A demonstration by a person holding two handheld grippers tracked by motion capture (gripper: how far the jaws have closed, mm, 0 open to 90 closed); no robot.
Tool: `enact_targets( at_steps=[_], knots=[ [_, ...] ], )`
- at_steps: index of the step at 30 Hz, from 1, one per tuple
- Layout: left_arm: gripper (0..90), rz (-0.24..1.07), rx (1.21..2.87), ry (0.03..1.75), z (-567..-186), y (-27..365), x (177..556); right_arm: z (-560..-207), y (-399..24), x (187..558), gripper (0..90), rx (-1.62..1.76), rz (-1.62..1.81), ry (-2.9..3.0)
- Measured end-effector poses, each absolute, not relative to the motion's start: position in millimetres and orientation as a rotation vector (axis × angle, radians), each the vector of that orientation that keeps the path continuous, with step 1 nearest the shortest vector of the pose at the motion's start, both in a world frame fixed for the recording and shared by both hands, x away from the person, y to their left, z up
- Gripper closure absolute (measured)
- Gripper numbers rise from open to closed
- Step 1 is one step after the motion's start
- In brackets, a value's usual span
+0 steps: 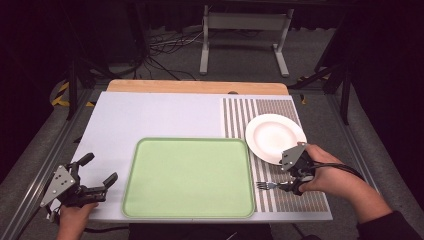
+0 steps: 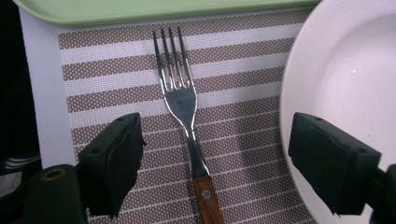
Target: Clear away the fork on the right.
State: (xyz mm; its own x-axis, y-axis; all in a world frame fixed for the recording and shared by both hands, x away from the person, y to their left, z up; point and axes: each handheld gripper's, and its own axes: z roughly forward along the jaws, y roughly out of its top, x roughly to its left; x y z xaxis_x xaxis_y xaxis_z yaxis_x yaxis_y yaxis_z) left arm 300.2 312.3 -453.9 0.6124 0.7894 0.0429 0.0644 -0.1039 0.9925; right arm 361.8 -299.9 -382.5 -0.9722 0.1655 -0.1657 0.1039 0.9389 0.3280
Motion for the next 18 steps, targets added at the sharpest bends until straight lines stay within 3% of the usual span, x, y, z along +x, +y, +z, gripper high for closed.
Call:
enact_targets(
  at_steps=[9,18],
  knots=[
    [0.0,0.715,1.575,0.733,-453.9,312.3,300.1,-395.6,-299.9,359.2,27.6,0.205,0.357,2.999],
    [0.0,0.716,1.575,0.733,-453.8,312.2,300.1,-403.7,-307.0,365.9,47.3,0.179,0.227,3.051]
  ],
)
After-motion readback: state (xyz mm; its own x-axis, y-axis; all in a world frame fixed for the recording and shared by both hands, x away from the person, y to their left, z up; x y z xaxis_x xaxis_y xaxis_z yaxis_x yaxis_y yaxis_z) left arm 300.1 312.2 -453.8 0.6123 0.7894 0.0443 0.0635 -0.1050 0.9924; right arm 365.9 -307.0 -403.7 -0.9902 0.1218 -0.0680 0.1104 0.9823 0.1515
